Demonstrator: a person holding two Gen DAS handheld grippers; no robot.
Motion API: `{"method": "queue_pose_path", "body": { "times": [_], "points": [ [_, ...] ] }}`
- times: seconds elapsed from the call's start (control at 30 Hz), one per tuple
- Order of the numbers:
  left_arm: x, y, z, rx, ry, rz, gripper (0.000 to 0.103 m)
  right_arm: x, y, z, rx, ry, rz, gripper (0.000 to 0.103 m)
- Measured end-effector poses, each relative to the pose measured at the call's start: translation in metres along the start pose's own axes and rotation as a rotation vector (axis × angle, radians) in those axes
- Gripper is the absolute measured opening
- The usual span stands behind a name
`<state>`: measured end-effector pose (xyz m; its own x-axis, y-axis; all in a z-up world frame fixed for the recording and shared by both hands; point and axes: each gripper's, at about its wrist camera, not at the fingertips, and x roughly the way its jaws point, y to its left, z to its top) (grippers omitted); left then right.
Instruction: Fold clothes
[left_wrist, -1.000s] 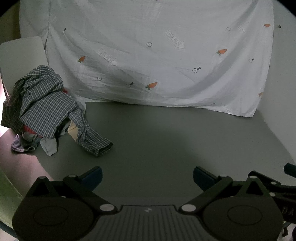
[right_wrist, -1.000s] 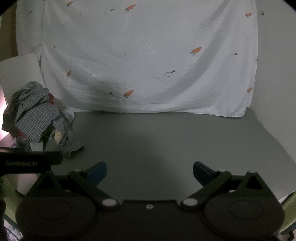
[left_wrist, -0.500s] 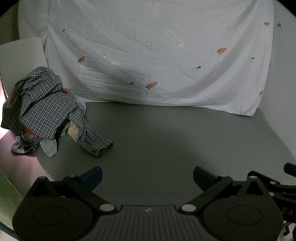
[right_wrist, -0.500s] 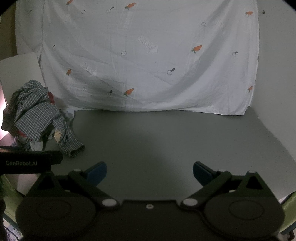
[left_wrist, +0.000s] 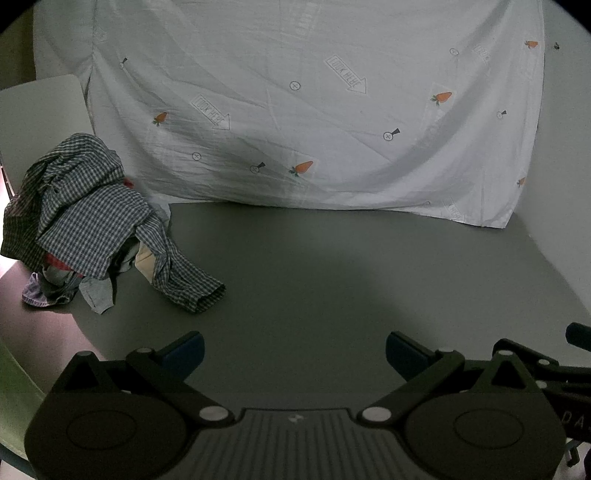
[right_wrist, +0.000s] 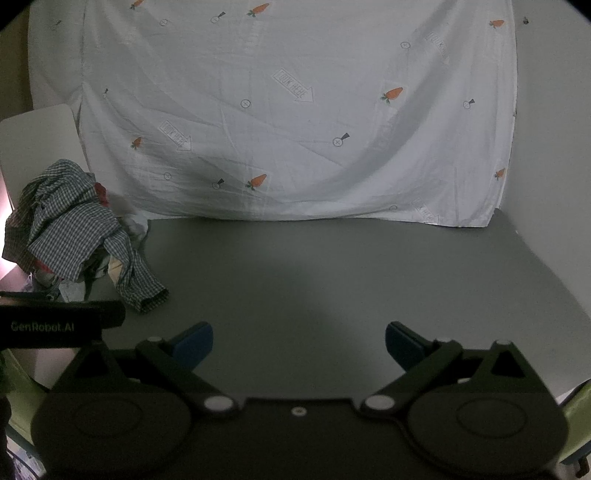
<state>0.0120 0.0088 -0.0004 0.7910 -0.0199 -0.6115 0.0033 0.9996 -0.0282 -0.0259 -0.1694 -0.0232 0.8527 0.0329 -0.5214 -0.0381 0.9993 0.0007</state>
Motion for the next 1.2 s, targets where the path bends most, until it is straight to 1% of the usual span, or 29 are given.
{"method": "queue_pose_path", "body": {
  "times": [0.3,0.47,0.73,0.77,0.9,0.97,1.03,1.13,1.2],
  "points": [
    [0.001,-0.001,-0.001,-0.001,0.004,0.000,0.103,-0.002,0.000,-0.005,0.004,0.003,0.000,0.101],
    [0.002,-0.001,0.000,0.004,0.007,-0.005,0.103,-0.001,-0.003,0.002,0.009,0.009,-0.001,0.101],
    [0.008,0.002,0.000,0.030,0.039,-0.005,0.103,0.002,-0.009,-0.005,0.081,0.051,0.005,0.101],
    [0.011,0.002,0.001,0.034,0.046,-0.008,0.103,0.006,-0.015,-0.004,0.094,0.052,0.015,0.101],
    [0.025,-0.009,-0.001,0.022,0.070,-0.045,0.103,0.026,-0.041,0.002,0.145,0.057,0.061,0.102],
    [0.036,-0.017,0.003,0.012,0.082,-0.083,0.103,0.036,-0.053,0.005,0.171,0.059,0.084,0.103],
    [0.044,-0.030,0.005,0.008,0.074,-0.116,0.103,0.046,-0.066,0.009,0.196,0.061,0.107,0.103],
    [0.060,-0.046,0.017,0.000,0.049,-0.144,0.103,0.061,-0.085,0.013,0.235,0.064,0.141,0.103],
    [0.071,-0.053,0.029,-0.040,0.047,-0.167,0.103,0.071,-0.098,0.016,0.260,0.066,0.164,0.103]
  ]
}}
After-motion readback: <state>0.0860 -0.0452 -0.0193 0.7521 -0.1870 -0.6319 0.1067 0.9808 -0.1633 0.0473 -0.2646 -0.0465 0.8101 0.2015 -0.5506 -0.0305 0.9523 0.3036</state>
